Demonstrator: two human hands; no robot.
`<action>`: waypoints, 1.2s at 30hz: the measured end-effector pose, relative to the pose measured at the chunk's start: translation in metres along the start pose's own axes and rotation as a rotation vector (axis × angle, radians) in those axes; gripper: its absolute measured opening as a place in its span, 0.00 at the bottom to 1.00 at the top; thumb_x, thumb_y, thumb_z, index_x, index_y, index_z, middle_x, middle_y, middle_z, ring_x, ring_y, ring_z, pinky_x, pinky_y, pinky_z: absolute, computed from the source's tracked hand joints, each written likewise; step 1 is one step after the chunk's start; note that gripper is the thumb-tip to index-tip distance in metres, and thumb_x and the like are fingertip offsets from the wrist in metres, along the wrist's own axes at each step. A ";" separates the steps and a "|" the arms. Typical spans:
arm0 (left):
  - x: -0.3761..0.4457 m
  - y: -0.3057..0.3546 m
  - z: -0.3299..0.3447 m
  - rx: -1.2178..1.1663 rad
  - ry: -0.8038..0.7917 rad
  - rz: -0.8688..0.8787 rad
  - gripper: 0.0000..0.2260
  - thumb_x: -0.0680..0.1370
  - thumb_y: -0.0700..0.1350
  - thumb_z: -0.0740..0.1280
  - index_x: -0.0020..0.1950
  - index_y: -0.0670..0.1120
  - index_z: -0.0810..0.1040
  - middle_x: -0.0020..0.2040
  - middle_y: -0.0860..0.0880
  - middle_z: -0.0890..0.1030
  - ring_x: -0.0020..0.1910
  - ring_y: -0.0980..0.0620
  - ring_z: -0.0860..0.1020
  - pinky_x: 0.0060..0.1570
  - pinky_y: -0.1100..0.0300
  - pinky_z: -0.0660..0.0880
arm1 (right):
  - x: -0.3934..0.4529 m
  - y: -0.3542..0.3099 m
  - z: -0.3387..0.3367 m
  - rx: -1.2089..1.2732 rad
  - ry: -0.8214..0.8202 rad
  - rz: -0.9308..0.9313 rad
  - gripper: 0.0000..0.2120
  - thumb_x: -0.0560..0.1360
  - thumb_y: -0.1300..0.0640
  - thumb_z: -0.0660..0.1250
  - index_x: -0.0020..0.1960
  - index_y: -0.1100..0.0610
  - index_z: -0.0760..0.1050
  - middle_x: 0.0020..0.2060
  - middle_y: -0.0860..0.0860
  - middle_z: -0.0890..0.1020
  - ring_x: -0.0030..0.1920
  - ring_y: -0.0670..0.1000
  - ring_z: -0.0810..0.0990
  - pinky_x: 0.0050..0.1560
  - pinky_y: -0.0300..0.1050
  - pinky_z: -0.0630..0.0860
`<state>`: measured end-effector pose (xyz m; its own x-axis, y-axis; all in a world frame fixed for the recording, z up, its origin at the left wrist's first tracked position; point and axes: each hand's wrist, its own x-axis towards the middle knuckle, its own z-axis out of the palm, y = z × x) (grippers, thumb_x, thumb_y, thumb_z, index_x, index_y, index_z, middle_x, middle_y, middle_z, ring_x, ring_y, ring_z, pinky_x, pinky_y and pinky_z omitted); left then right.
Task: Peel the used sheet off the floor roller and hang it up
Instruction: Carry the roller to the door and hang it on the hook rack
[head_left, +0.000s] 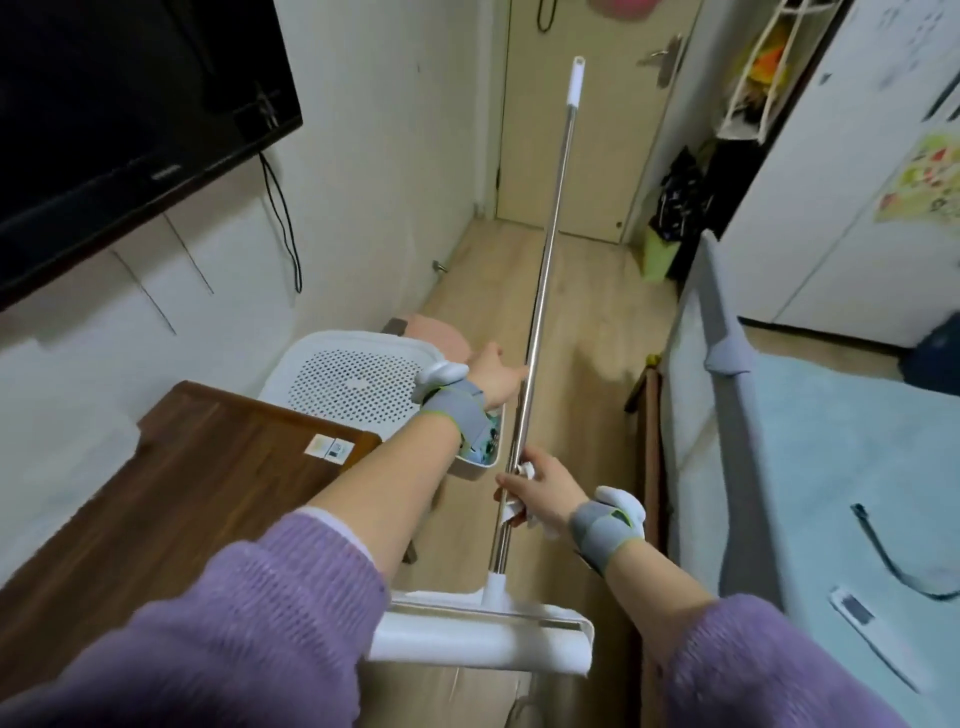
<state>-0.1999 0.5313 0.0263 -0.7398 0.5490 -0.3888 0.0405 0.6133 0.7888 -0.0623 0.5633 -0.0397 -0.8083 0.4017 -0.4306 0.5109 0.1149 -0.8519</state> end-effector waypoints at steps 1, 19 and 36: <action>0.010 0.015 0.002 -0.001 0.010 0.005 0.30 0.78 0.49 0.64 0.77 0.42 0.58 0.71 0.40 0.69 0.63 0.39 0.74 0.62 0.48 0.75 | 0.009 -0.003 -0.013 -0.023 -0.013 -0.018 0.07 0.75 0.61 0.66 0.52 0.57 0.72 0.39 0.59 0.82 0.32 0.56 0.79 0.35 0.57 0.81; 0.259 0.155 0.001 -0.177 0.118 0.051 0.14 0.78 0.46 0.65 0.38 0.46 0.64 0.46 0.39 0.76 0.43 0.42 0.76 0.51 0.37 0.79 | 0.224 -0.070 -0.190 -0.162 -0.128 -0.035 0.15 0.71 0.65 0.69 0.56 0.57 0.75 0.40 0.51 0.77 0.34 0.62 0.80 0.35 0.53 0.80; 0.563 0.318 0.012 0.099 -0.105 0.309 0.08 0.78 0.42 0.66 0.40 0.45 0.71 0.41 0.43 0.78 0.39 0.44 0.76 0.34 0.57 0.73 | 0.545 -0.330 -0.439 0.091 0.483 -0.289 0.14 0.74 0.51 0.67 0.54 0.58 0.71 0.37 0.54 0.79 0.24 0.55 0.76 0.21 0.41 0.73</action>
<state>-0.5952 1.0418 0.0523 -0.6095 0.7699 -0.1890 0.3213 0.4579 0.8289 -0.5428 1.1436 0.1378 -0.6747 0.7380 -0.0088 0.2439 0.2117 -0.9464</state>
